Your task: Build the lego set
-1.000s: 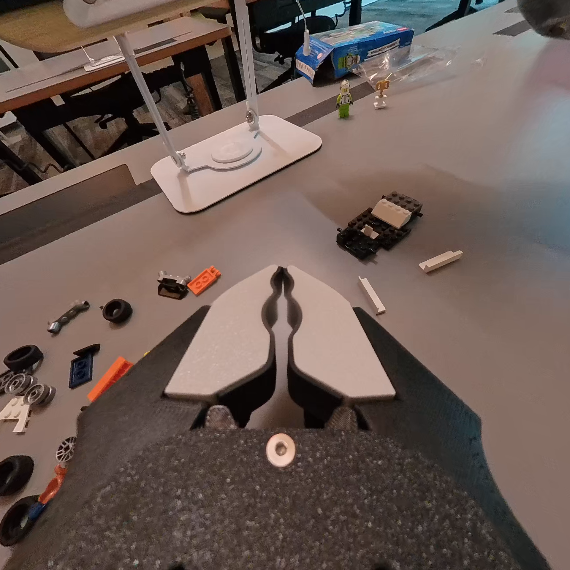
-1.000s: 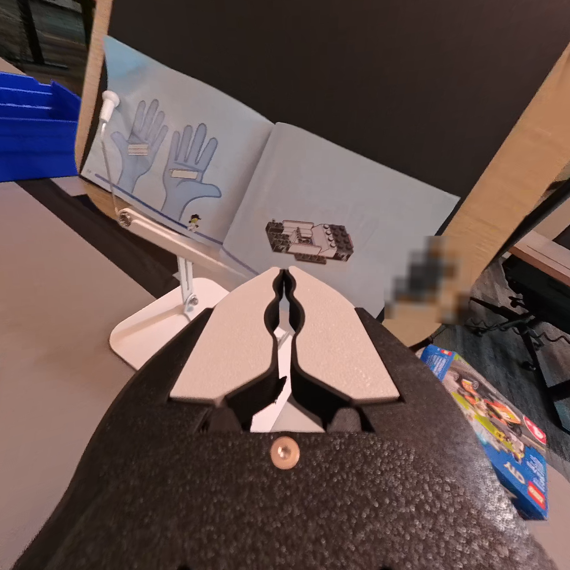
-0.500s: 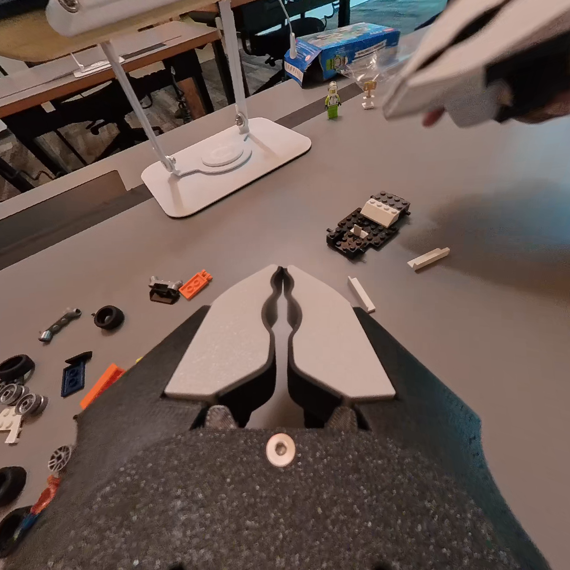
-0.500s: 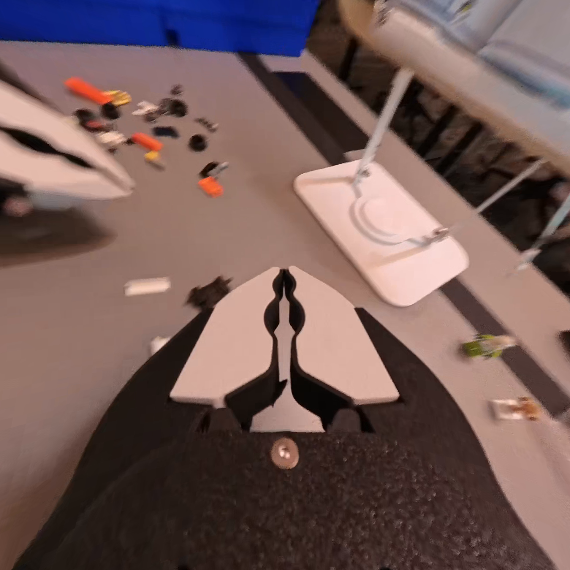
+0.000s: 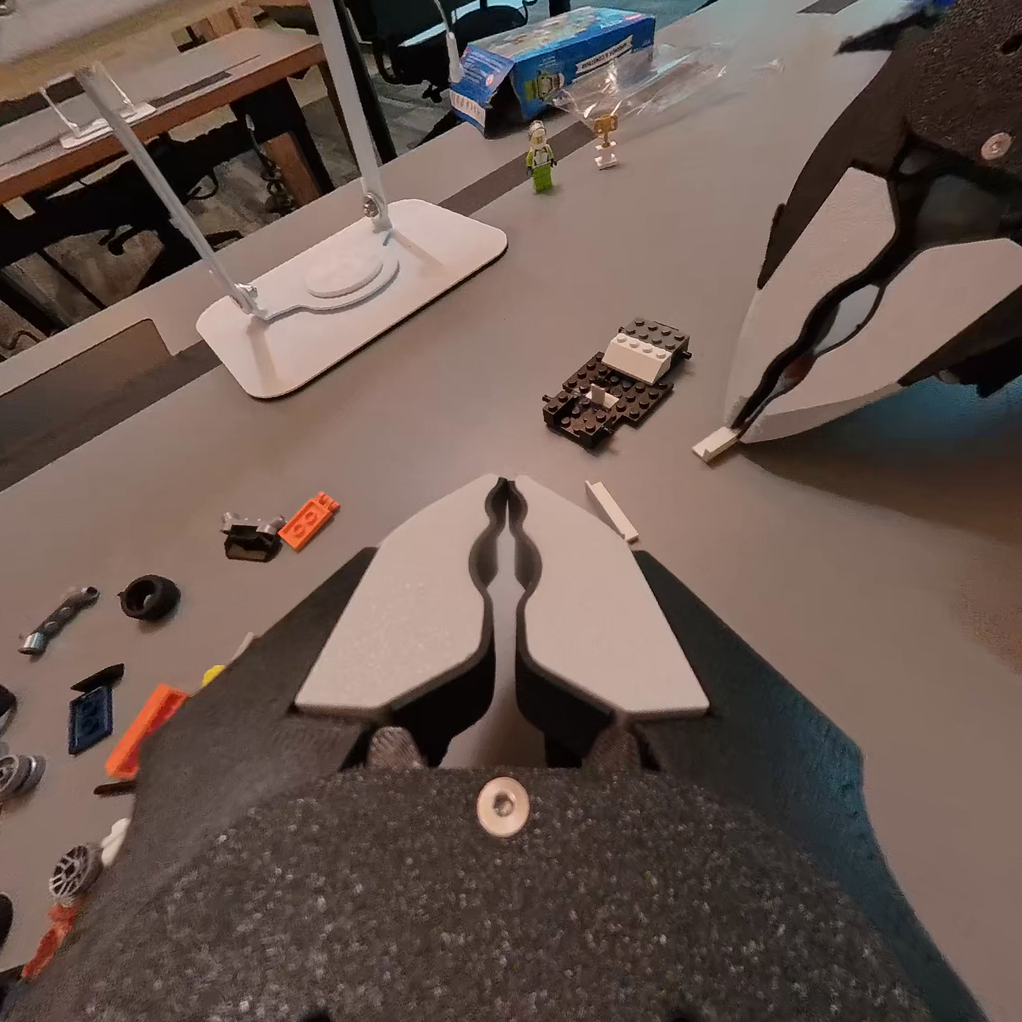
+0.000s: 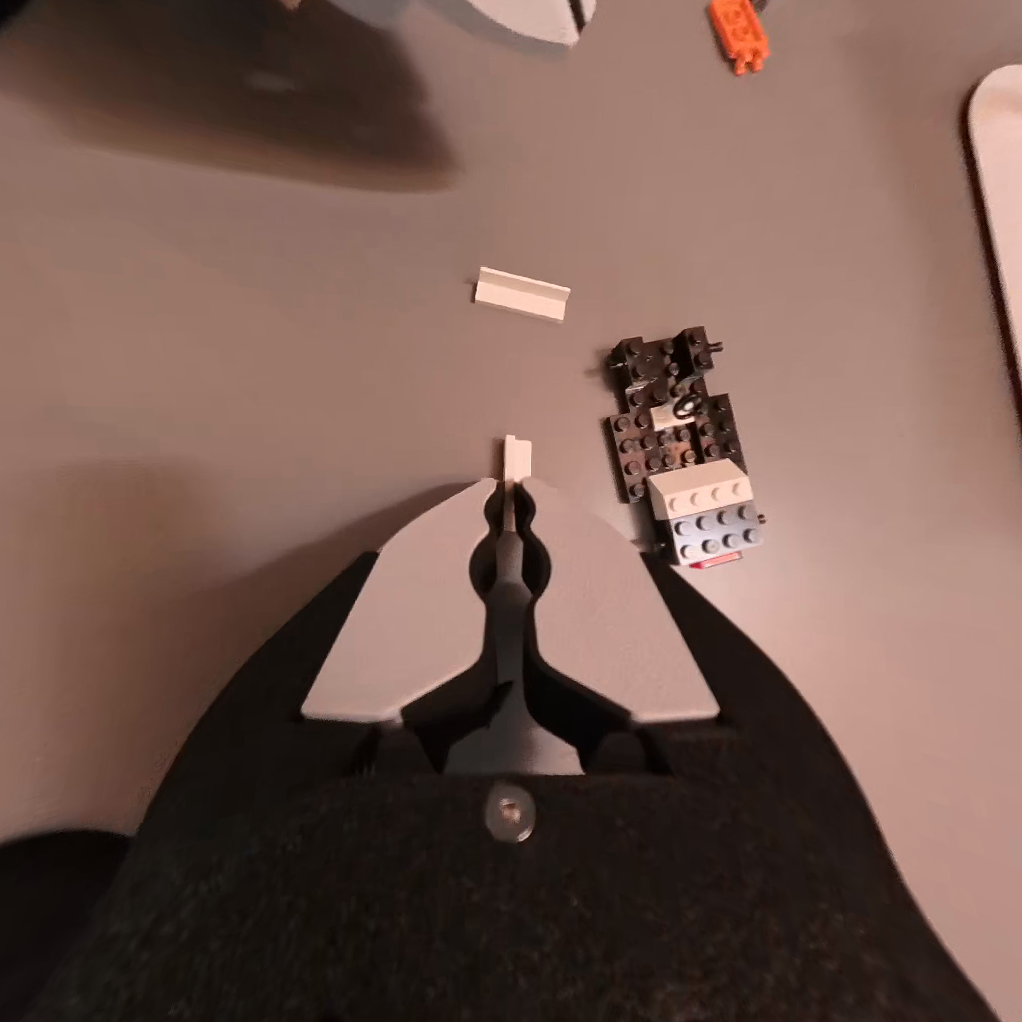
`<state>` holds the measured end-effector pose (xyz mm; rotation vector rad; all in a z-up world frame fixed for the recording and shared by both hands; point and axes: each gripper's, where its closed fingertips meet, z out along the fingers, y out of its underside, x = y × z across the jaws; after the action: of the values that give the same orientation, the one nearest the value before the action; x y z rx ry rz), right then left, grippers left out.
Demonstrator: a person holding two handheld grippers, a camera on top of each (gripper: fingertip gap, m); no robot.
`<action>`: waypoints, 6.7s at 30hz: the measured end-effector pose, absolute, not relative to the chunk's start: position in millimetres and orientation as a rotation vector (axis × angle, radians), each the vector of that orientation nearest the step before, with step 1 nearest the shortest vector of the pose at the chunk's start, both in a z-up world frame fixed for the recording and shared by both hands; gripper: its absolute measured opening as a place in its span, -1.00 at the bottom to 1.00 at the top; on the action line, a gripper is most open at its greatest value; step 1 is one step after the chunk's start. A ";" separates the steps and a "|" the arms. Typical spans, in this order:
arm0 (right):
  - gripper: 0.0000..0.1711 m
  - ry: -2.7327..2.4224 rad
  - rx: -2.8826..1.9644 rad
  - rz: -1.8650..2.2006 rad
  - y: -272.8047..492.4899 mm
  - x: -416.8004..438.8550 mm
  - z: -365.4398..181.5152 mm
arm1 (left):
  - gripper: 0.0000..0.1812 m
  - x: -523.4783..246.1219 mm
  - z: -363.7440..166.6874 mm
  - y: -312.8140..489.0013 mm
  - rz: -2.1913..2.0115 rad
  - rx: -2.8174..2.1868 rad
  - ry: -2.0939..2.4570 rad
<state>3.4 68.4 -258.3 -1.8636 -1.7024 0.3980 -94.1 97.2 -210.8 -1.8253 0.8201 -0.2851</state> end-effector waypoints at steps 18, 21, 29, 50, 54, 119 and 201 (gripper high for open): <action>-0.86 -1.705 -1.771 0.472 20.9 17.9 -248.6 | -1.00 -67.3 -220.4 76.0 -0.356 -1.795 1.014; -0.87 -1.606 -1.866 0.512 36.7 17.0 -243.8 | -1.00 -67.0 -220.8 75.5 -0.358 -1.796 1.018; -0.88 -1.680 -1.960 0.549 37.0 10.5 -258.1 | -1.00 -68.4 -216.0 74.7 -0.359 -1.784 1.015; -0.99 -1.895 -1.808 0.515 146.5 -10.6 -239.4 | -1.00 -72.5 -214.6 78.3 -0.370 -1.797 0.987; -0.99 -1.916 -1.812 0.522 145.4 -11.8 -248.0 | -1.00 -70.8 -216.2 77.1 -0.378 -1.801 0.996; -0.44 -2.051 -1.849 0.473 131.8 18.1 -258.3 | -1.00 -71.2 -224.0 77.1 -0.372 -1.824 1.007; -0.60 -1.796 -1.575 0.614 54.6 7.4 -180.6 | -0.92 -24.1 -178.9 48.6 -2.003 -1.931 0.070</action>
<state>7.4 54.6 -180.6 -1.5752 -1.7959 0.6136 -24.1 48.6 -178.9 -1.9311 0.0701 -2.0029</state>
